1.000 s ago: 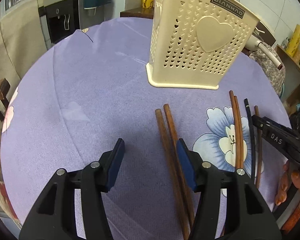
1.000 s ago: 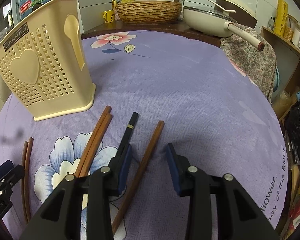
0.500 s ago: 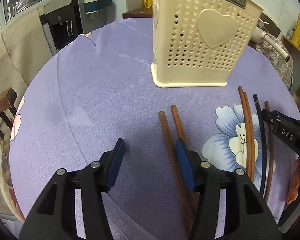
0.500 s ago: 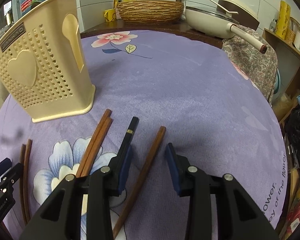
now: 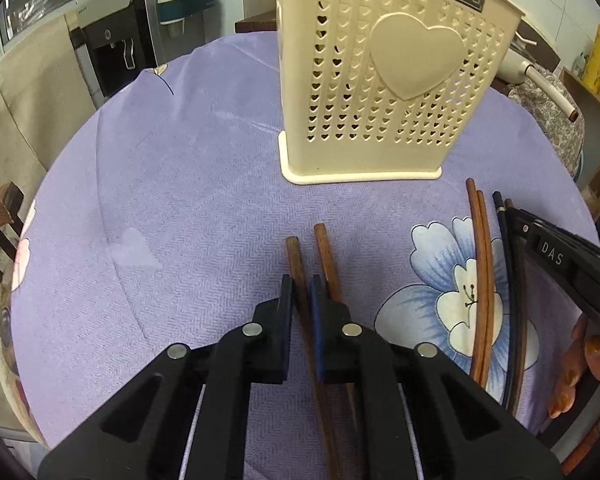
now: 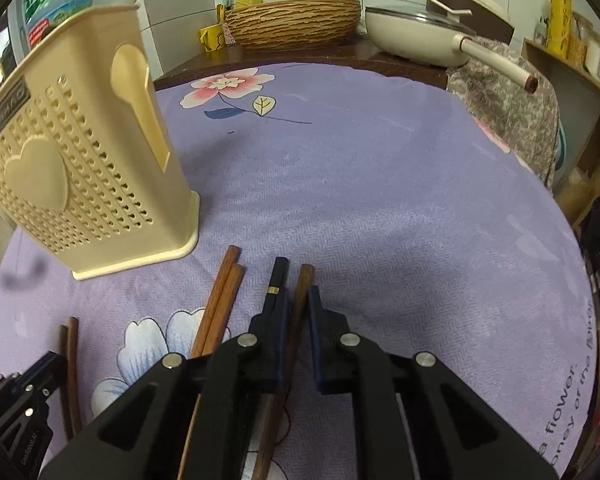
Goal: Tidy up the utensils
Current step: 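Carry both held chopsticks over the cream caddy and drop them inside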
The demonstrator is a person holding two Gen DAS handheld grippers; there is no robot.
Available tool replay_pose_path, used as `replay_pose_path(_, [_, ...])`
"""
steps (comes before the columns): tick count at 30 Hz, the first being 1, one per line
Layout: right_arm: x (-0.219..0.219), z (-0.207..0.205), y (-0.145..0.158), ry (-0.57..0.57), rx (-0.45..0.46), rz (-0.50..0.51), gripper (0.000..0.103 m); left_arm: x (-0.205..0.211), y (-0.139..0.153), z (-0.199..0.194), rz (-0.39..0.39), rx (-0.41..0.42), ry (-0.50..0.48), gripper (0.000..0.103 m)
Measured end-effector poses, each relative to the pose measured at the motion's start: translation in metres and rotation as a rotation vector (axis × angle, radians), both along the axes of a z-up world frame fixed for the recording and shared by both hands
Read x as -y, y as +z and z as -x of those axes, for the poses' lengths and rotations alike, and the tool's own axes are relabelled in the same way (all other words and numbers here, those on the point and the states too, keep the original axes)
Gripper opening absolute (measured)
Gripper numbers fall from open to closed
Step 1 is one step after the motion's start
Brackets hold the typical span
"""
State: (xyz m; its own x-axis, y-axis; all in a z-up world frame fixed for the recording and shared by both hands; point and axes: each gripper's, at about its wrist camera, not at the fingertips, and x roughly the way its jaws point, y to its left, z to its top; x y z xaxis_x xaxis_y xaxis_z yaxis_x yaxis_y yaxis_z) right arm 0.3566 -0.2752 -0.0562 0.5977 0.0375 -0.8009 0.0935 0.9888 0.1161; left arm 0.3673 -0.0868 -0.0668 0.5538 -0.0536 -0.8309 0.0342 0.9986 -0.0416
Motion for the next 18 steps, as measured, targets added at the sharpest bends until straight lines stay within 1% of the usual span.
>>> replay_pose_path(2, [0.007,-0.001,0.000,-0.001,-0.006,-0.061,0.009,-0.005,0.001,-0.003,0.069,-0.005,-0.010,0.008])
replay_pose_path(3, [0.008,0.000,0.002,0.003,-0.003,-0.087,0.009,-0.006,0.003,-0.003,0.088,-0.003,-0.012,0.008])
replay_pose_path(4, [0.010,0.001,0.005,0.017,0.006,-0.125,0.009,-0.007,0.005,-0.002,0.086,0.005,-0.010,0.008])
replay_pose_path(6, [0.012,0.006,0.013,0.025,0.023,-0.162,0.008,-0.009,0.014,0.000,0.110,0.039,-0.017,0.008])
replay_pose_path(8, [0.011,0.013,0.026,0.046,0.052,-0.171,0.008,-0.014,0.029,0.005,0.148,0.070,-0.023,0.008])
replay_pose_path(11, [0.011,0.027,0.056,0.099,0.115,-0.192,0.008,-0.020,0.058,0.015,0.178,0.134,-0.041,0.008])
replay_pose_path(12, [0.011,0.031,0.069,0.125,0.139,-0.215,0.007,-0.022,0.065,0.017,0.182,0.152,-0.046,0.007])
replay_pose_path(15, [0.015,0.049,0.103,0.175,0.204,-0.250,0.007,-0.033,0.099,0.029,0.213,0.223,-0.058,0.007])
replay_pose_path(18, [0.017,0.069,0.139,0.214,0.282,-0.236,0.007,-0.041,0.129,0.042,0.222,0.291,-0.066,0.007])
